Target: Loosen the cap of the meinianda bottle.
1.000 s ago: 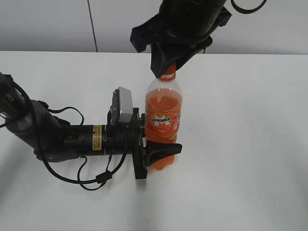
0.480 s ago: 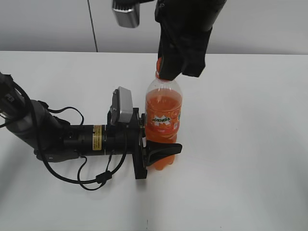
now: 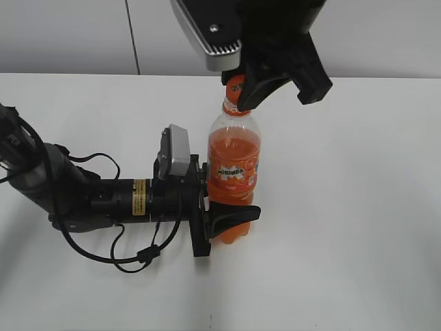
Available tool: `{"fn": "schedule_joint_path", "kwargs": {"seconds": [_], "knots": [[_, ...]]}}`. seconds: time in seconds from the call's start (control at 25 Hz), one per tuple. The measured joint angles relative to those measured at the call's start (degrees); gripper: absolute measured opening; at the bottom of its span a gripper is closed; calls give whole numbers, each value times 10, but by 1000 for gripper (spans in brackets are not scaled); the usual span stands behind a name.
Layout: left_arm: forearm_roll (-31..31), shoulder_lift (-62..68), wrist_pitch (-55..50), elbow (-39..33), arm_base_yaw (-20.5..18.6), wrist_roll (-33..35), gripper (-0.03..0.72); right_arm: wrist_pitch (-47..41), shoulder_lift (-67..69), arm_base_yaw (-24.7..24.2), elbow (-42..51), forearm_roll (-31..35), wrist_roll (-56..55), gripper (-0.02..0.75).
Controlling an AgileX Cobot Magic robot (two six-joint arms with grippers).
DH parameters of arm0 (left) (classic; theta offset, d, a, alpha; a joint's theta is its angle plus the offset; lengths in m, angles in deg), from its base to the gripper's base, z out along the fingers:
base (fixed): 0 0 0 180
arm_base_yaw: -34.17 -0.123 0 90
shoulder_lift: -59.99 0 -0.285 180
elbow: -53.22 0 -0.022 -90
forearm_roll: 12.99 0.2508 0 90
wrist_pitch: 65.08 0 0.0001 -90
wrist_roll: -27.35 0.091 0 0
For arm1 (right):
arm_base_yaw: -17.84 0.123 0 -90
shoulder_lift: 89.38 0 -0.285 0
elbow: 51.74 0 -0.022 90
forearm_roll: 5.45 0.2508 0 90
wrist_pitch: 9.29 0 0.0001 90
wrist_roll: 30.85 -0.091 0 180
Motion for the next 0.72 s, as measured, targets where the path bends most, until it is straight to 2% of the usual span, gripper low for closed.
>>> {"fn": "schedule_joint_path", "kwargs": {"seconds": [0.36, 0.48, 0.72], "knots": [[1, 0, 0, 0, 0, 0, 384, 0, -49, 0, 1, 28, 11, 272], [1, 0, 0, 0, 0, 0, 384, 0, -73, 0, 1, 42, -28, 272], [1, 0, 0, 0, 0, 0, 384, -1, -111, 0, -21, 58, -409, 272]]}}
